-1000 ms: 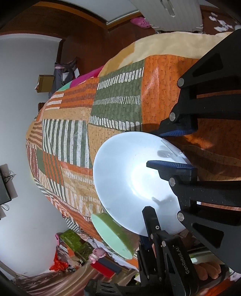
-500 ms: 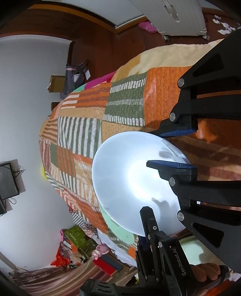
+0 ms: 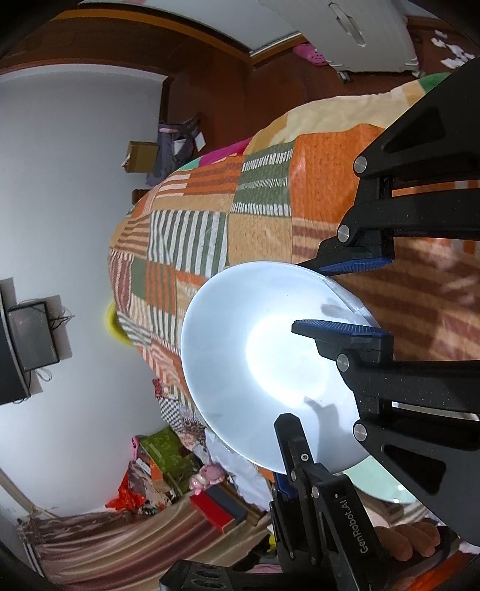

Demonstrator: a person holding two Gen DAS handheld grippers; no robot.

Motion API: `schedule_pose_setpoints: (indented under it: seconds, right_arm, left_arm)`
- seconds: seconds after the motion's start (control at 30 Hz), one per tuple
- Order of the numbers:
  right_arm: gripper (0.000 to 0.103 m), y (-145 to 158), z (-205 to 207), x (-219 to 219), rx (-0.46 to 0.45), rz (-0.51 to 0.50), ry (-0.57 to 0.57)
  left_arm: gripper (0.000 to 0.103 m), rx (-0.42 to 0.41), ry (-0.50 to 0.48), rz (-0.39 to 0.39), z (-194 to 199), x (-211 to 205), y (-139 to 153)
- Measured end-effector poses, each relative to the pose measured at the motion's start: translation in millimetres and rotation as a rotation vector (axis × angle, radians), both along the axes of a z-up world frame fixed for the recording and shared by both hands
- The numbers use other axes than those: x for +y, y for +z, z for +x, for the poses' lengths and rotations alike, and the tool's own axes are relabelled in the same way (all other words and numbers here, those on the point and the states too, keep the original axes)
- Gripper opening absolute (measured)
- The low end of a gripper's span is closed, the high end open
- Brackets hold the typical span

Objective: Organize plates and bowls

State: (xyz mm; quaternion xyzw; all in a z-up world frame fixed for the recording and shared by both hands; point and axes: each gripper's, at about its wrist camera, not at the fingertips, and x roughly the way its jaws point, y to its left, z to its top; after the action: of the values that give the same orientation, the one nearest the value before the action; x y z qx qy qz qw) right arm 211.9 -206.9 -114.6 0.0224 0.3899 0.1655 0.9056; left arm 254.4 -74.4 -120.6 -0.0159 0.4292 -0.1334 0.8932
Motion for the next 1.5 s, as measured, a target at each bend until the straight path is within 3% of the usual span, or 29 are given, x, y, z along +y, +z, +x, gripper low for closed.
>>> schedule_pose_setpoints:
  seconds: [0.63,1.5]
  right_arm:
    - [0.021,18.2,-42.8,74.2,-0.062,-0.002,0.111]
    - [0.021,-14.0,-76.6,209.0,0.016,0.038,0.364]
  left_arm:
    - [0.025,-0.075,0.128,-0.039,-82.0,85.3,32.5]
    - [0.025,-0.016,0.377,-0.023,-166.4,227.9,4.3]
